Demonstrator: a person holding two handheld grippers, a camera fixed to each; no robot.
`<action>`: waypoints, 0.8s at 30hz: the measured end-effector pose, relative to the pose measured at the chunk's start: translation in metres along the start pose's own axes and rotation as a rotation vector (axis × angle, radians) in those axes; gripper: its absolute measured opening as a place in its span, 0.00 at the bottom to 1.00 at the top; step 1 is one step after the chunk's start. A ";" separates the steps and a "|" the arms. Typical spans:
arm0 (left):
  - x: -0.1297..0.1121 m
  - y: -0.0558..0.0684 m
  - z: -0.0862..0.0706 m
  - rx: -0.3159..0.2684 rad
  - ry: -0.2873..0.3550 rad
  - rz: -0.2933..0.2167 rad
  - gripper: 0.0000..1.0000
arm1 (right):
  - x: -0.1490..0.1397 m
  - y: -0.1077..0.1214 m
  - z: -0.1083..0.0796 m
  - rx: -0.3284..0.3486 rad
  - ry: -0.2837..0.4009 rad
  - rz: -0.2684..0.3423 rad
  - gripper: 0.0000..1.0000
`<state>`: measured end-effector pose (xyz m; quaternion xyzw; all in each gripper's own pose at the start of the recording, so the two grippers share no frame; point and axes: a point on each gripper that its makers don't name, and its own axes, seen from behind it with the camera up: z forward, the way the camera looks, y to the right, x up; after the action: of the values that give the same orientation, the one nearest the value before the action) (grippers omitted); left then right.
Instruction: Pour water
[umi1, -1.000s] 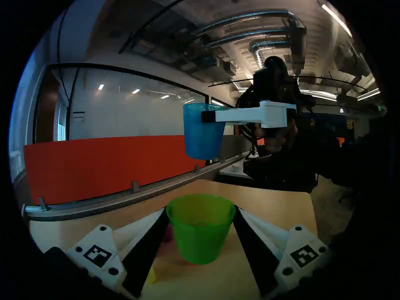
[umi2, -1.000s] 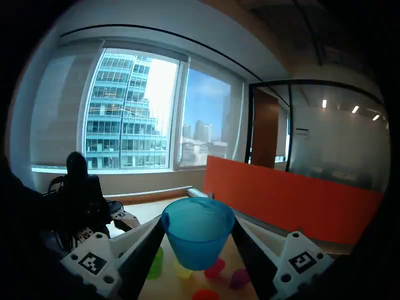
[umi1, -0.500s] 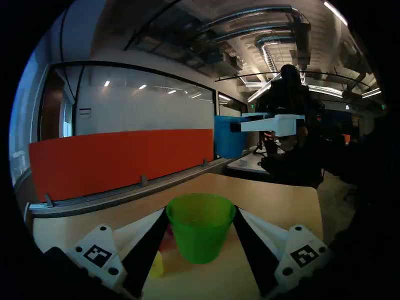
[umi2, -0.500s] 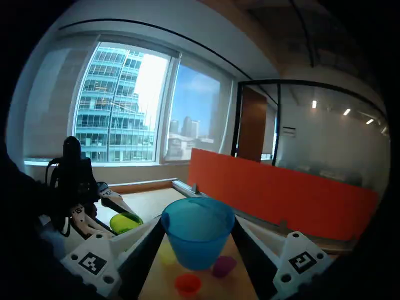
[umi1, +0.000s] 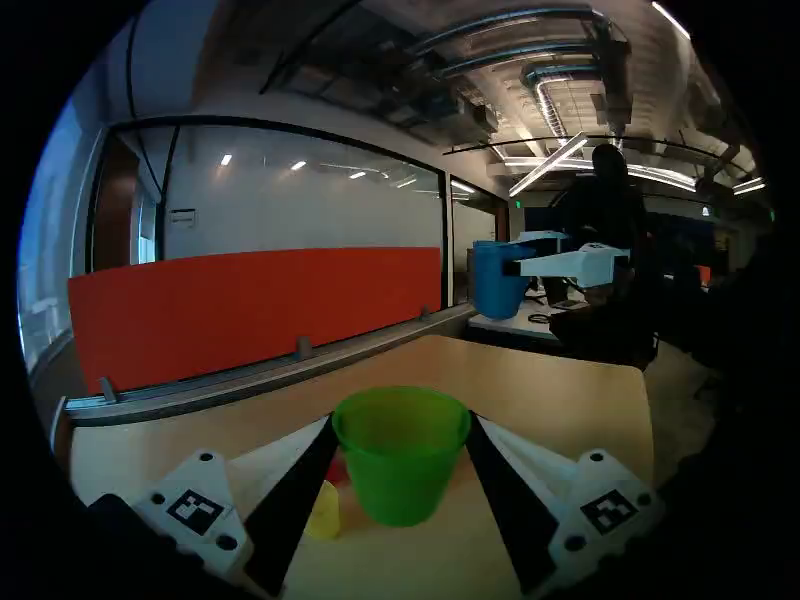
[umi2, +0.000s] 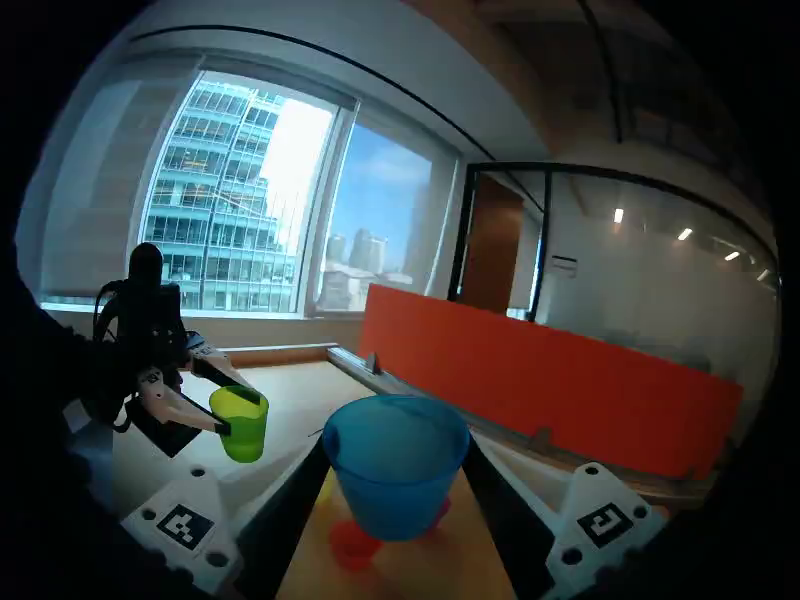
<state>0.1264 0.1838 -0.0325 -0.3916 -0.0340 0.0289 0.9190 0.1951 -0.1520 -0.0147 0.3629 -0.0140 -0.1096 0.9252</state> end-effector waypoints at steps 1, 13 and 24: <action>-0.001 -0.001 0.000 0.001 -0.003 0.001 0.88 | -0.002 0.000 -0.001 -0.001 -0.001 0.000 0.90; -0.010 -0.001 -0.001 -0.007 -0.040 0.015 0.88 | -0.021 -0.002 -0.006 0.001 -0.030 0.020 0.90; -0.036 0.008 0.002 -0.032 -0.137 0.040 0.89 | -0.055 -0.012 -0.006 0.020 -0.093 0.022 0.91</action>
<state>0.0898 0.1873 -0.0381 -0.4040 -0.0893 0.0735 0.9074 0.1393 -0.1449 -0.0240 0.3666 -0.0623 -0.1161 0.9210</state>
